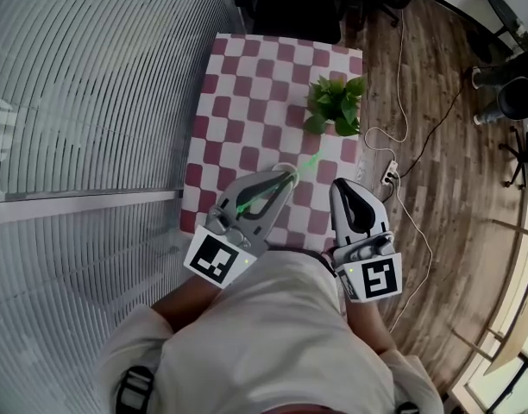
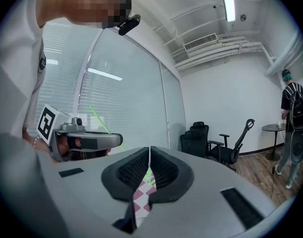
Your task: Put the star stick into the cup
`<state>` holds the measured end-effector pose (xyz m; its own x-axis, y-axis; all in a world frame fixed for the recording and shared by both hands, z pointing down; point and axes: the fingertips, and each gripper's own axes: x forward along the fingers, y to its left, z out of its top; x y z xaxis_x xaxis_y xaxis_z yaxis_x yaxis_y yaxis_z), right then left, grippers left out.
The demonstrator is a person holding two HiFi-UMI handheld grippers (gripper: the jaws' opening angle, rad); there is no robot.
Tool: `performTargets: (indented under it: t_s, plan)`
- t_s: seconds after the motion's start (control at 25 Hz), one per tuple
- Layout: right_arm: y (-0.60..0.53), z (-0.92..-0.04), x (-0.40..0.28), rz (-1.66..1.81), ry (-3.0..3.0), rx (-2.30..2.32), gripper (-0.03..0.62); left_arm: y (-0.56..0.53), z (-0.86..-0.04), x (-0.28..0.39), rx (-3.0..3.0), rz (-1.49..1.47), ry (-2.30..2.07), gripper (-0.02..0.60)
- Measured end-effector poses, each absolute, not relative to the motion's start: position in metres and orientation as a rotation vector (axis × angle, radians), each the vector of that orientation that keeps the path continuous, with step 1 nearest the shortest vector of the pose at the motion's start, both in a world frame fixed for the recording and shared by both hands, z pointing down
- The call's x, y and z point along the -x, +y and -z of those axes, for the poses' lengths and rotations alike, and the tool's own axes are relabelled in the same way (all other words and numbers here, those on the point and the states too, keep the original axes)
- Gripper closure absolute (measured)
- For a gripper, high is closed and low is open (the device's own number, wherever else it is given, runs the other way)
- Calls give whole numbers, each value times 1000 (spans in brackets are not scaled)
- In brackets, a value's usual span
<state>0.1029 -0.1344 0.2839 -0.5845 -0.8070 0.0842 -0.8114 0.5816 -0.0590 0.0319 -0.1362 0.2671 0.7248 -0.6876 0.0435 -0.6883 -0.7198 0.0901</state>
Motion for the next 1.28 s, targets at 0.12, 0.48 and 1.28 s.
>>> performTargets:
  t_s: [0.12,0.48,1.28]
  plan:
    - [-136,-284,-97,-136,-2740,-1428,557,-138,-268,-26,-2829,-5,-1110,541]
    - [-141,-298,-91,-155,-2698,-1453,557,-144,-285,-17,-2829,-28,-1053,541]
    - [-142,-360,-62,-149,-2625,-1451,559,-150,-351,10,-2792,-105,-1017,541]
